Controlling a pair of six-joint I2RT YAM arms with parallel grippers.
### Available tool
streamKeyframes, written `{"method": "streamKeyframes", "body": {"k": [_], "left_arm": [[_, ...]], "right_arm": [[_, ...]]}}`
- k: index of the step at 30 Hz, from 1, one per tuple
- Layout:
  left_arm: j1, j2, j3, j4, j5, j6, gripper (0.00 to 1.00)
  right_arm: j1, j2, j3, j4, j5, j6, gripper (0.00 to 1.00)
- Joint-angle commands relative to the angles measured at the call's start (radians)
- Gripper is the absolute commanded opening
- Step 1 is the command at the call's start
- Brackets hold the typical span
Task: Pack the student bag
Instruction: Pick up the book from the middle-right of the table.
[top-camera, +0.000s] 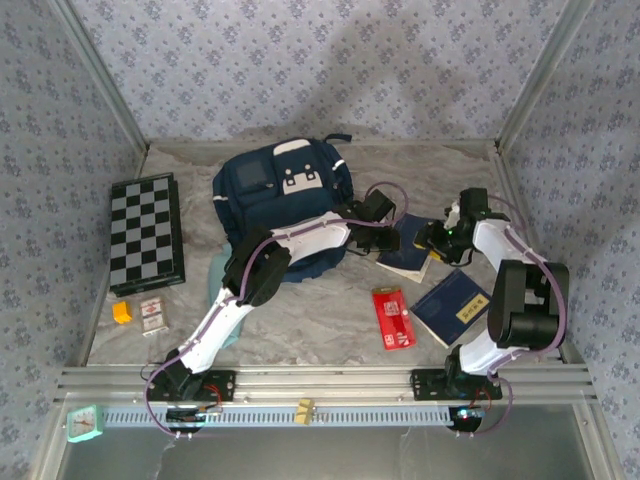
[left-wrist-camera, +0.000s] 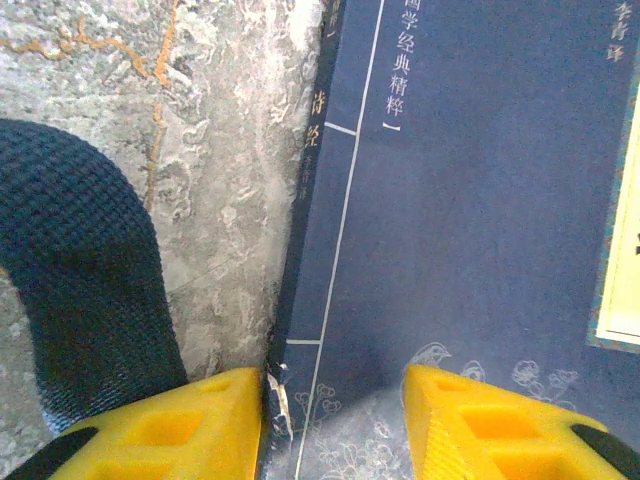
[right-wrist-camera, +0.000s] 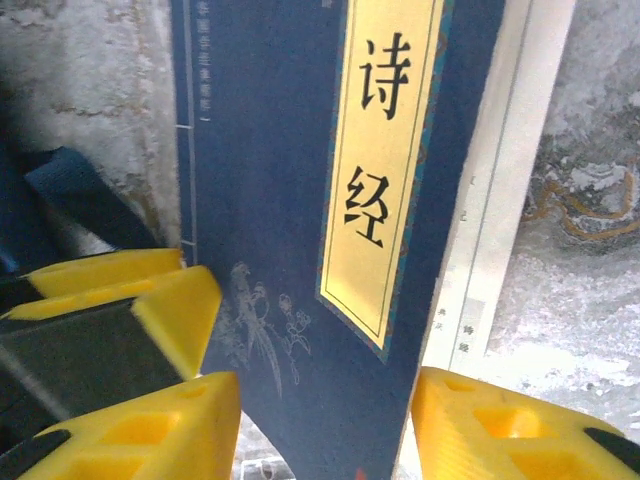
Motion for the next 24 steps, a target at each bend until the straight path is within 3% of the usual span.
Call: {"method": "streamKeyframes", "body": {"k": [1, 8, 15, 20, 24], "left_arm": [[0.001, -0.012, -0.021, -0.026, -0.018, 0.006, 0.42], [0.001, -0.017, -0.024, -0.025, -0.019, 0.01, 0.41], [0.003, -0.026, -0.014, -0.023, -0.022, 0.012, 0.41], [0.019, -0.046, 0.022, -0.038, -0.021, 0.021, 0.43], [0.043, -0.112, 0.033, -0.054, -0.031, 0.042, 0.5]], "right_arm": [[-0.012, -0.018, -0.003, -0.006, -0.054, -0.01, 0.44], [-0.018, 0.018, -0.018, 0.03, -0.094, 0.003, 0.3], [-0.029, -0.007, -0.029, 0.054, -0.099, 0.025, 0.08], [-0.039, -0.041, -0.021, 0.06, -0.105, 0.046, 0.01], [-0.049, -0.082, 0.0, 0.046, -0.081, 0.058, 0.0]]}}
